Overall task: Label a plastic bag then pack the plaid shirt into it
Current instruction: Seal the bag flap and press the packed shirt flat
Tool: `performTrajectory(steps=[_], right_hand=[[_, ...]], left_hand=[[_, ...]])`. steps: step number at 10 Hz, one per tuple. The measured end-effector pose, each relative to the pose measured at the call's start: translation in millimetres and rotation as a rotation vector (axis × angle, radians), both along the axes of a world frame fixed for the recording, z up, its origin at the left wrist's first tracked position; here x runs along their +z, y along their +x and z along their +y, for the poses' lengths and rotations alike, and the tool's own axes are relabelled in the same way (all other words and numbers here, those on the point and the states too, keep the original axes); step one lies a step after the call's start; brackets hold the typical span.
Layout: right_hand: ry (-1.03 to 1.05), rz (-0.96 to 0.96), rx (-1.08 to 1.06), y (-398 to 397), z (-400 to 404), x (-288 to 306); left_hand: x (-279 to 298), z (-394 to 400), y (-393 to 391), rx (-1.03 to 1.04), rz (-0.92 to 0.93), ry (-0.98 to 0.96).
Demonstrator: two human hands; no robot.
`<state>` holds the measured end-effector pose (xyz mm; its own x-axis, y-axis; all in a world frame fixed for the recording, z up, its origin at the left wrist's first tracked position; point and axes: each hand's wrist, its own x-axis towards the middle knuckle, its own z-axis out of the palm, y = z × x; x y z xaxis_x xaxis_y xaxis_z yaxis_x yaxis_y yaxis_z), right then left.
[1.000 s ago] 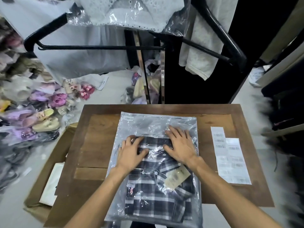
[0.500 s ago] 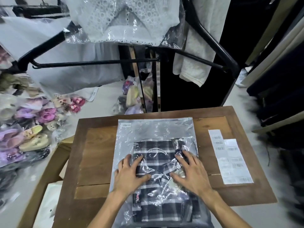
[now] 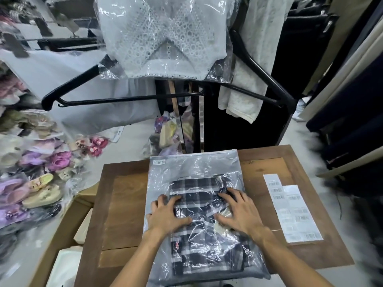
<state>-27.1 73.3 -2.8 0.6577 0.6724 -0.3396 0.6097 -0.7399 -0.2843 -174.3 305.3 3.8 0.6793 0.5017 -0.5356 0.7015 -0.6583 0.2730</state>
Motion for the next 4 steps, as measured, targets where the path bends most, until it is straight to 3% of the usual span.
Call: performTrajectory(steps=[2,3,4], right_hand=[[-0.046,-0.023,0.016,12,8,7],[-0.125,0.071,-0.013,18,25,31],[-0.159,0.178,-0.138,28,47,52]], left_hand=[[28,8,17,-0.077,0.164,-0.014],[46,17,31,-0.085,0.245,-0.149],[67,19,52,0.022,0.204,-0.247]])
